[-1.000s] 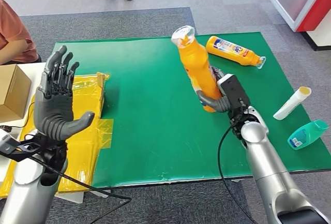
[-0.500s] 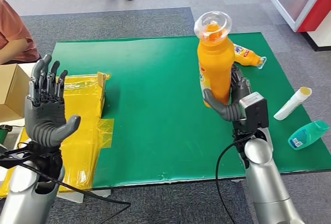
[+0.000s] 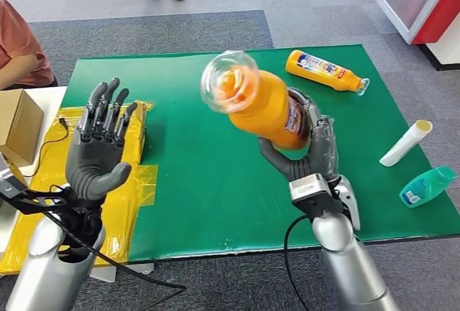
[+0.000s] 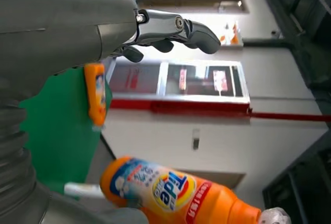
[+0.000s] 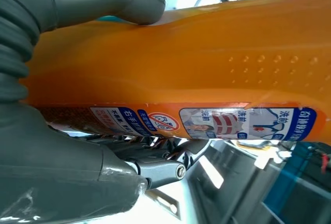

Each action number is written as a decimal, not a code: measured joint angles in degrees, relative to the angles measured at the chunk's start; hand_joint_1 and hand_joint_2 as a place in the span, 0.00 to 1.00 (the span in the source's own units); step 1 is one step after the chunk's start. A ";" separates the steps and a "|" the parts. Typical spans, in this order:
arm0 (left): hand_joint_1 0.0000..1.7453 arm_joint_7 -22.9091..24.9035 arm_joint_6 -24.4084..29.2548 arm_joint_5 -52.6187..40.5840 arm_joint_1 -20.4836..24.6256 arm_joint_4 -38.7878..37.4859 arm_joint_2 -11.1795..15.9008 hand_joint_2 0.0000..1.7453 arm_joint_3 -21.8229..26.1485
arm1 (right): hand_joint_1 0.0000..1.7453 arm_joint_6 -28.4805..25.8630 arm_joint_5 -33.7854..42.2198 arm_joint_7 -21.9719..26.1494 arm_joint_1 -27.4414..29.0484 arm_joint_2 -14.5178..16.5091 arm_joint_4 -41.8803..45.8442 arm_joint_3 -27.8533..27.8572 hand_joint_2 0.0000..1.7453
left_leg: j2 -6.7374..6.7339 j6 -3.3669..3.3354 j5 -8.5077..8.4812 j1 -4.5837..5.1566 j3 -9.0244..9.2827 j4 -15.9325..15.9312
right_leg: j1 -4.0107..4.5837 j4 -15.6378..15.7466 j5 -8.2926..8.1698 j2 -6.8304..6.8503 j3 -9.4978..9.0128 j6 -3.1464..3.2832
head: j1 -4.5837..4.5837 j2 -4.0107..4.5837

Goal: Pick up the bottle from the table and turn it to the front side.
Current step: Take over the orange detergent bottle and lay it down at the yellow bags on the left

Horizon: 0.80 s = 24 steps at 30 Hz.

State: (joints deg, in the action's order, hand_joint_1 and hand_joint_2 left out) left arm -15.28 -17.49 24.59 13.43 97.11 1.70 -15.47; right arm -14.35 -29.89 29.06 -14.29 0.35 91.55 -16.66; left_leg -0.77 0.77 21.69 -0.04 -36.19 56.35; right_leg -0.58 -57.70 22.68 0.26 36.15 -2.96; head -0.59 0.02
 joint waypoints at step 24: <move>0.00 3.50 -1.65 3.05 9.95 -5.81 -0.24 1.00 -10.62 | 1.00 -2.07 -7.78 -1.63 -2.70 0.95 -5.80 -11.95 1.00 | 0.00 0.01 -0.02 0.00 0.00 0.00 | 0.01 -0.01 -0.01 0.00 0.00 0.00 | -0.01 0.00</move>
State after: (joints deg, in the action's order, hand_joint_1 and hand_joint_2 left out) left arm -11.78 -19.14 27.63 23.38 91.30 1.46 -26.09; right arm -16.42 -37.66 27.43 -16.99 1.30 85.75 -28.61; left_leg -0.77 0.77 21.67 -0.05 -36.19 56.35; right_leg -0.58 -57.71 22.67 0.27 36.15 -2.96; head -0.60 0.02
